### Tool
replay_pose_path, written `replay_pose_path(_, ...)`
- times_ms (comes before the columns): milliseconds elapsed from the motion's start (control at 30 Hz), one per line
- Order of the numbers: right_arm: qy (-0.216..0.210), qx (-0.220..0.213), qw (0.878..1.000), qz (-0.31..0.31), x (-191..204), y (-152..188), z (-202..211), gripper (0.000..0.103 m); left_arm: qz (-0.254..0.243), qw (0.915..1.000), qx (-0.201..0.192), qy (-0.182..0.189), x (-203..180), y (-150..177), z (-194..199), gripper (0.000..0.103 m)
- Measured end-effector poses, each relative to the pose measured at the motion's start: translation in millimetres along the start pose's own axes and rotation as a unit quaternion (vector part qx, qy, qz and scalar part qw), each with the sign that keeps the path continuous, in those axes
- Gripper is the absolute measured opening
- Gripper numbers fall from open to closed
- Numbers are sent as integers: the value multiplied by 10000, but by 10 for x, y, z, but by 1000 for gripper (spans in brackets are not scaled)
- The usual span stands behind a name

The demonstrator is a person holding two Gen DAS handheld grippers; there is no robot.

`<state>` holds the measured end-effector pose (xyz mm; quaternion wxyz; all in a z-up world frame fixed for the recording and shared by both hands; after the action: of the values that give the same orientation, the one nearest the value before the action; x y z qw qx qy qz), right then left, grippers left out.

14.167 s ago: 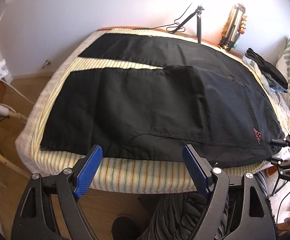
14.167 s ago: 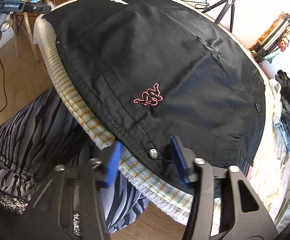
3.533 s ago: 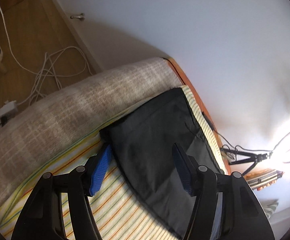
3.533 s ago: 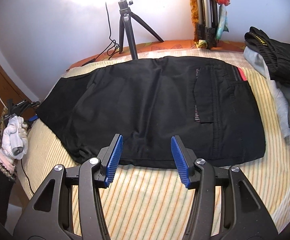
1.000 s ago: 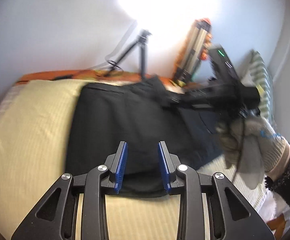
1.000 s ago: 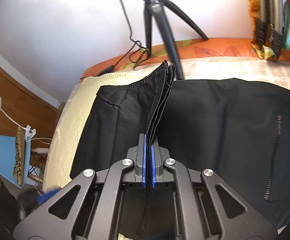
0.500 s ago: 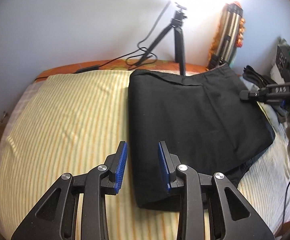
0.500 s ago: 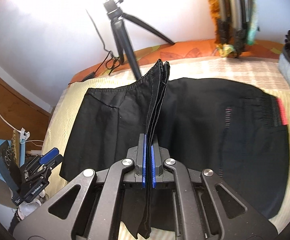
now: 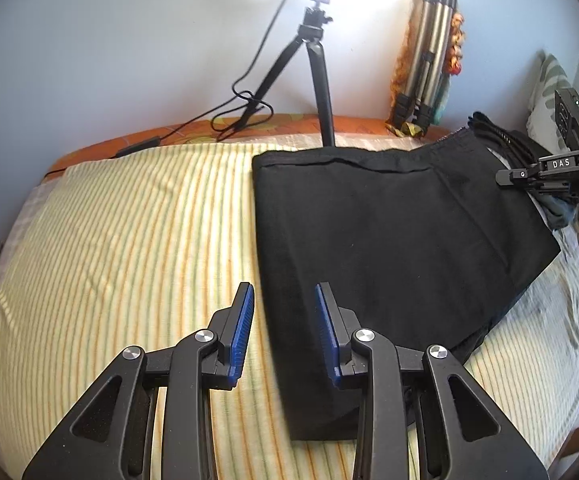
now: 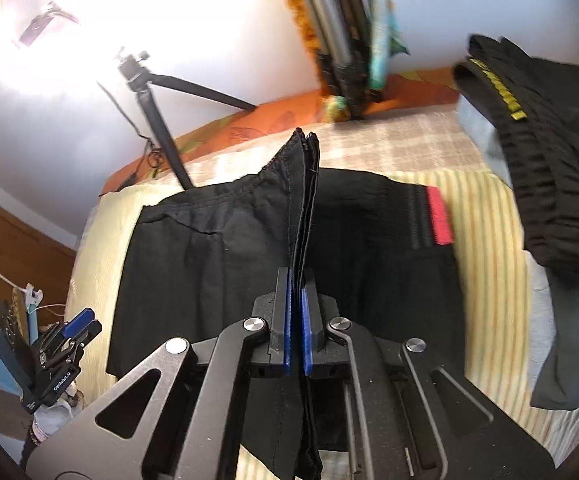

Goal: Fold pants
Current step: 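Lift the waistband with the right gripper and fold it over the trousers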

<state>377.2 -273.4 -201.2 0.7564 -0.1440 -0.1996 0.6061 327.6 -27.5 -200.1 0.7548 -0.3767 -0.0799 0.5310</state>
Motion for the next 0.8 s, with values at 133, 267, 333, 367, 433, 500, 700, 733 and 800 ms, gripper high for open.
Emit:
replay_pose_path(133, 96, 46, 9999, -39, -83, 48, -46, 5, -102, 9999, 109, -21, -50, 35, -100, 29)
replay_pose_path(267, 266, 37, 9996, -7, -145, 73, -88, 5, -169, 9996, 224, -89, -45, 83, -197, 29)
replay_pose_path(333, 372, 16, 9993, -41, -204, 91, -110, 5, -150, 9995, 282, 2, -40, 129, -250, 29)
replay_pose_path(367, 399, 14, 9992, -63, -233, 103, -124, 5, -151, 9994, 309, -3, -35, 149, -273, 29)
replay_pose_path(433, 418, 44, 9990, -122, -287, 140, -147, 5, -164, 9992, 362, -64, -2, 189, -311, 30)
replay_pose_path(500, 489, 66, 9987, -93, -316, 186, -193, 5, -166, 9993, 342, -57, 12, 200, -323, 33)
replay_pose_path(700, 794, 11, 9968, 58, -326, 219, -290, 5, -26, 9995, 291, -144, 85, 207, -242, 35)
replay_pose_path(733, 855, -4, 9963, 100, -327, 218, -282, 6, 38, 9995, 279, -168, 118, 216, -211, 36)
replay_pose_path(800, 1211, -213, 9920, 284, -341, 192, -205, 20, 178, 9995, 223, -146, 166, 225, -145, 36)
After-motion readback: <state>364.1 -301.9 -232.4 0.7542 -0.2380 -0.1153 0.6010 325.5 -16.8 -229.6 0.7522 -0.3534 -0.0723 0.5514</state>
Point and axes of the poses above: each gripper's, at about its wrist camera, not at the fingertips, and z roughly against the way its jaws point, x to its left, y to its underside, the point moved 9 cm from there along -z, roughly the way its jaws point, and after that the axes turned 15 degrees about y, right-handed, at the moved point
